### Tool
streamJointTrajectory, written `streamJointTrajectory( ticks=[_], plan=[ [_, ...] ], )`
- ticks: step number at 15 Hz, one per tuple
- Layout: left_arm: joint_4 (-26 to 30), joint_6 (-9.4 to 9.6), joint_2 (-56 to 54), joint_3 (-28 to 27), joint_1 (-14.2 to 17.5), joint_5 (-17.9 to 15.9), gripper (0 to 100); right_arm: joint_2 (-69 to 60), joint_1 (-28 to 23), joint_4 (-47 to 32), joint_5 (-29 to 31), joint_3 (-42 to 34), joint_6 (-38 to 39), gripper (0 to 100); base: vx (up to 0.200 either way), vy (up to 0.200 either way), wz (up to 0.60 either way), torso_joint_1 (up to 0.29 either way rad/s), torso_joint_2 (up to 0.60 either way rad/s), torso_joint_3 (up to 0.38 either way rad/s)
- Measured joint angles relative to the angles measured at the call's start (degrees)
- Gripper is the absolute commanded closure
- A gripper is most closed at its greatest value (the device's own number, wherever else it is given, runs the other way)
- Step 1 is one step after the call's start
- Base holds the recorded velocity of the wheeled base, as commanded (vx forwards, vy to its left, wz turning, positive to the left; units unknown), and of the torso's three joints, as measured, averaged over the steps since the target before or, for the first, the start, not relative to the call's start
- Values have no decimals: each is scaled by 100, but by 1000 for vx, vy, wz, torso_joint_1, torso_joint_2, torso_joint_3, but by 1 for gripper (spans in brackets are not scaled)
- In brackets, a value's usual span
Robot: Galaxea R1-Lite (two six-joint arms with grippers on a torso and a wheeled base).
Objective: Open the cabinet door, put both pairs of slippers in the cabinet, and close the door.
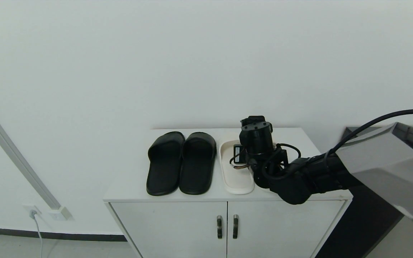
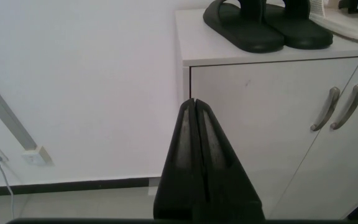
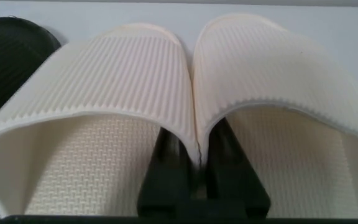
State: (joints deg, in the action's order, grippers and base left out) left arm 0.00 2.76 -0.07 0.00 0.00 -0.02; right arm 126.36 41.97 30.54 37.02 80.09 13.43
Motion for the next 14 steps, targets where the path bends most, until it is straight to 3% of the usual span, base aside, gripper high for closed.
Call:
streamJointTrajectory(
  ticks=[5, 8, 11, 14],
  plan=[
    [0, -7, 0, 0, 0, 2, 100, -304, 17, 17, 233, -217, -110, 100, 0, 0, 0, 0, 0, 0],
    [0, -20, 0, 0, 0, 2, 100, -905, 77, 68, 79, -918, -343, 100, 0, 0, 0, 0, 0, 0],
    [0, -16, 0, 0, 0, 2, 100, -1818, 293, 367, -675, -2036, -677, 100, 0, 0, 0, 0, 0, 0],
    [0, -20, 0, 0, 0, 2, 100, -2837, 499, 466, -2121, -3120, -881, 100, 0, 0, 0, 0, 0, 0]
  ],
)
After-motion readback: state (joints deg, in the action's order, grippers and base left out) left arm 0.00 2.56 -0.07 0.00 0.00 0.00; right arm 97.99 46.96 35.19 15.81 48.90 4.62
